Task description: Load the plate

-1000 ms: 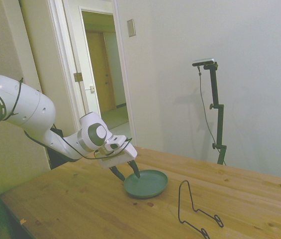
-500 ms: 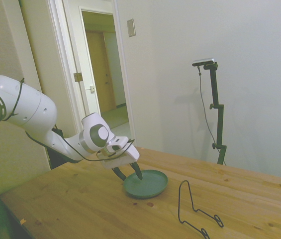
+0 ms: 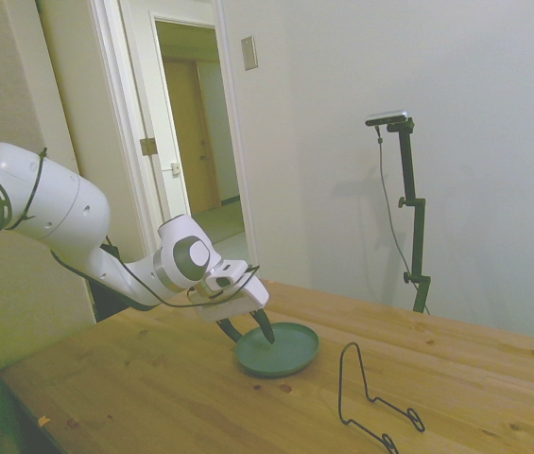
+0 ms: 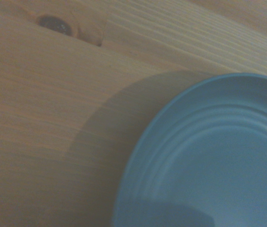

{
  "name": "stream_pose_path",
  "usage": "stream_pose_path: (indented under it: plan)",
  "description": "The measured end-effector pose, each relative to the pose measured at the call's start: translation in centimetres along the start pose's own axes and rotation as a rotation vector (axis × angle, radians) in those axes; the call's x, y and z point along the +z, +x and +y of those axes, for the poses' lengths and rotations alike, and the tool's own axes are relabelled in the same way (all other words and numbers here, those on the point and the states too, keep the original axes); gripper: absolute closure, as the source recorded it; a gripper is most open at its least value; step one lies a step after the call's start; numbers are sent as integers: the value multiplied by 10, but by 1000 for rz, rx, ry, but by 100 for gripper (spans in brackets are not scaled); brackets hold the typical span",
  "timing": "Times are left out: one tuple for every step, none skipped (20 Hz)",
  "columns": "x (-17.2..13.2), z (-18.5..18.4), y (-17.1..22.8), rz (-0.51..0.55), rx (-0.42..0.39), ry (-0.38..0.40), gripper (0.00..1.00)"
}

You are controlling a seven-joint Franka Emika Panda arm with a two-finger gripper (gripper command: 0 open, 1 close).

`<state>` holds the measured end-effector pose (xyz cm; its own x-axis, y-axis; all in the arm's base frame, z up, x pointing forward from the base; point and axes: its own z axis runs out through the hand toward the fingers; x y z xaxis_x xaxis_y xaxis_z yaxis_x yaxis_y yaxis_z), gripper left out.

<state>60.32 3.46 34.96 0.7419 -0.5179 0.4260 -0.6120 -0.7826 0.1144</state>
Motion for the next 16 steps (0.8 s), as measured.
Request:
stream_pose_path:
  plan:
    - [1,0,-1,-1,-1,-1,100]
    - [1,0,-1,-1,-2,-2,100]
    - [2,1,-2,-2,-2,-3,100]
    - [2,1,-2,-2,-1,-4,100]
    - [2,1,-3,-3,0,-4,100]
    - [3,1,-3,-4,0,-5,100]
    - [3,1,-3,-4,0,-5,100]
    - [4,2,-4,-5,-1,-6,100]
    - [4,2,-4,-5,-1,-7,100]
    - [4,2,-5,-6,-2,-7,100]
    - [5,2,-5,-7,-2,-8,100]
    - [5,2,-5,-7,-2,-8,100]
    - [6,3,-5,-7,-3,-8,100]
    - [6,3,-6,-6,-4,-8,100]
    - [6,3,-6,-4,-5,-9,100]
    - [7,4,-5,-3,-7,-9,100]
